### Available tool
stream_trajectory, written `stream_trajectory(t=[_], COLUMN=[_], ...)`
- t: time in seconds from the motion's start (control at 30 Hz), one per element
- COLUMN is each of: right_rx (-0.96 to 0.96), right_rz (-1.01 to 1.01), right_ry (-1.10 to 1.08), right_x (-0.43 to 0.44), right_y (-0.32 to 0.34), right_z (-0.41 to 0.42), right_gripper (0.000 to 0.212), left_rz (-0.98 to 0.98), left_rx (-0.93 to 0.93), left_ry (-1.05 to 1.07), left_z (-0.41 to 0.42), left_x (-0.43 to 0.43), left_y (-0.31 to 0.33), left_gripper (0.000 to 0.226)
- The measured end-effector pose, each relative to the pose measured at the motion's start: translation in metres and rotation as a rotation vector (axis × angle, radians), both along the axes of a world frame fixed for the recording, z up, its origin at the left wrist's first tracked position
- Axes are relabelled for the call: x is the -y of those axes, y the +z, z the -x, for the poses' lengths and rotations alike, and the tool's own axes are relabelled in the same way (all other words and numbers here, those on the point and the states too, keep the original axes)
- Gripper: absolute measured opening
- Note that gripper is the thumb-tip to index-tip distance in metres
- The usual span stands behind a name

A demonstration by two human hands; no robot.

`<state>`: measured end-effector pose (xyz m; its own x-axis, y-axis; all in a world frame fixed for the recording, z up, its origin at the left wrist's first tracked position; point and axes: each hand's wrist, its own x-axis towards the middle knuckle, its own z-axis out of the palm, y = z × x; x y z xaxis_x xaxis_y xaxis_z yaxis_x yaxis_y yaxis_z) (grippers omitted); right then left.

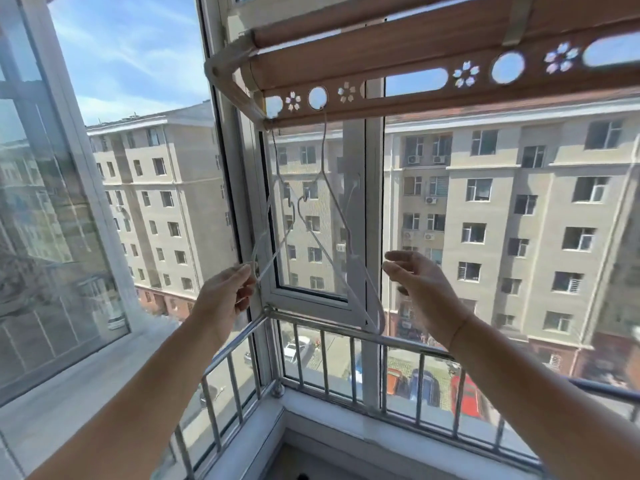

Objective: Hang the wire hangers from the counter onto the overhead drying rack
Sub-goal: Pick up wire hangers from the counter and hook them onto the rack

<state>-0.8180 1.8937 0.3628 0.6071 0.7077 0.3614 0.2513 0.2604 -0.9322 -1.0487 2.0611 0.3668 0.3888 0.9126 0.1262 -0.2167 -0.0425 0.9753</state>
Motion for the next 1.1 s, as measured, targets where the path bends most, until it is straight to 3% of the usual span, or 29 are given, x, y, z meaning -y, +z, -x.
stream_trajectory(t=[0.13,0.3,0.43,0.77,1.1], right_rx=[0.101,0.169,0.184,0.199,0.092], right_rz=[0.048,0.127,0.17,0.279,0.341], right_ry=[-0.043,-0.114,-0.143,-0.456,-0.792], right_x=[0.033,0.089,0.156,0.394,0.64], right_y=[-0.036,-0.073,-0.086,-0.112,-0.139], right_z=[-0.012,-0.031,-0.051,-0.124,-0.169], right_gripper=[0.033,0.054,0.059,0.074,0.061], left_rz=[-0.015,-0.073,-0.176,-0.342,-0.422], left_rx=[-0.14,-0.3,-0.395,-0.394,-0.364], left_ry=[-0.058,-0.294,-0.478,-0.869,-1.177], left_z=[-0.018,-0.056,-0.099,-0.233,-0.328], left_x=[0.024,0.081,0.134,0.344,0.57], left_y=[-0.046,-0.077,-0.086,-0.1,-0.137], left_gripper=[0.019,0.019,0.029,0.051,0.057])
